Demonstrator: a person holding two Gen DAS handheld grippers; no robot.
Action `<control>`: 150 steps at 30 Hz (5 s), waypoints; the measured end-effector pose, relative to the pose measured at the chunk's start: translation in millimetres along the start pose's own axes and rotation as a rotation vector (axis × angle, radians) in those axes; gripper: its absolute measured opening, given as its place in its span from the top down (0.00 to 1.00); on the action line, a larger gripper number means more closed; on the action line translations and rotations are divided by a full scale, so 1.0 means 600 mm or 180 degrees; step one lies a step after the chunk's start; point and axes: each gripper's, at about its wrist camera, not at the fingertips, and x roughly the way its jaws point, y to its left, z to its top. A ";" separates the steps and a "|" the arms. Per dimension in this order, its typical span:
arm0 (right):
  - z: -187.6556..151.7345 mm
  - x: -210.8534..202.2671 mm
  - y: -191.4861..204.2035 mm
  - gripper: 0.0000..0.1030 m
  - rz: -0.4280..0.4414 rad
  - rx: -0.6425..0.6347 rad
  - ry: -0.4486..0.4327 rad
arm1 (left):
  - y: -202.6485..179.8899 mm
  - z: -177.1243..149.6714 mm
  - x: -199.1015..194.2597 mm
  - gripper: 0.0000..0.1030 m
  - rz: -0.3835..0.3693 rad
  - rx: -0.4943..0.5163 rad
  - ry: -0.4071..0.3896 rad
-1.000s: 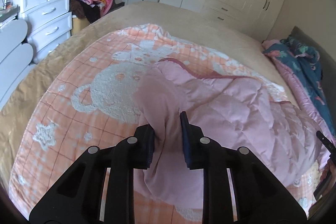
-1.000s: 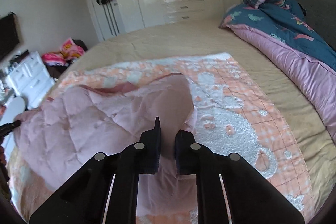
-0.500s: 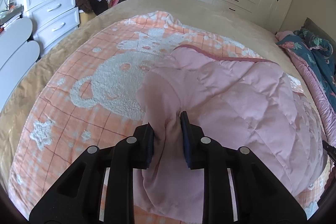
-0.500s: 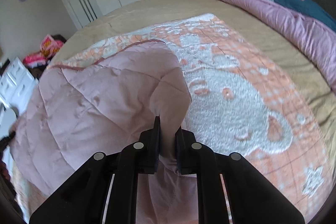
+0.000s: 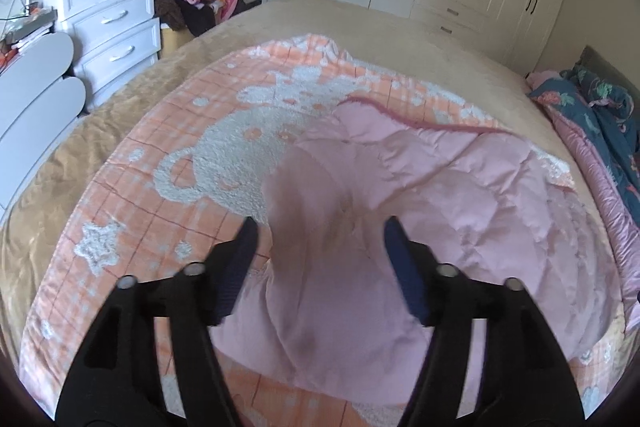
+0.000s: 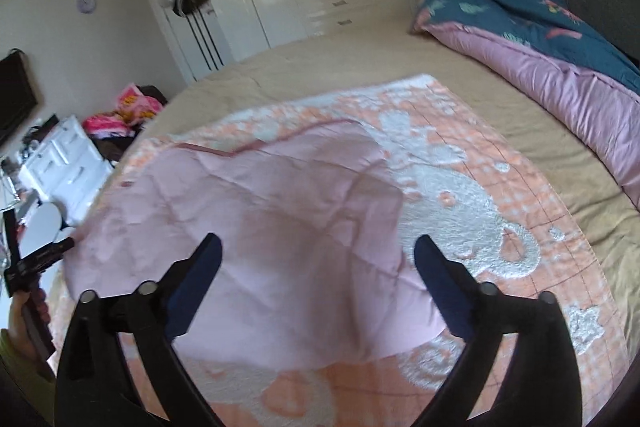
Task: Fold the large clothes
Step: 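Open both tools and pull back above the folded pink jacket, then grasp the folded jacket's edge with both tools, then lift the folded edge with both tools and fold it over the jacket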
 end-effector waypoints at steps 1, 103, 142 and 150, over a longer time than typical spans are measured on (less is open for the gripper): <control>-0.001 -0.012 0.007 0.04 0.0049 -0.0023 -0.0024 | 0.000 0.000 -0.014 0.36 -0.0001 0.0000 -0.0039; -0.141 0.101 -0.067 0.04 0.0064 0.1687 0.0602 | 0.059 -0.129 0.060 0.09 -0.0956 -0.1721 0.0702; -0.109 0.198 -0.027 0.51 0.0364 0.1078 0.0500 | 0.008 -0.100 0.127 0.55 -0.0866 -0.1475 0.0367; -0.092 0.173 0.013 0.66 0.0193 0.0527 0.0402 | -0.019 -0.069 0.104 0.71 -0.0740 -0.1095 0.0263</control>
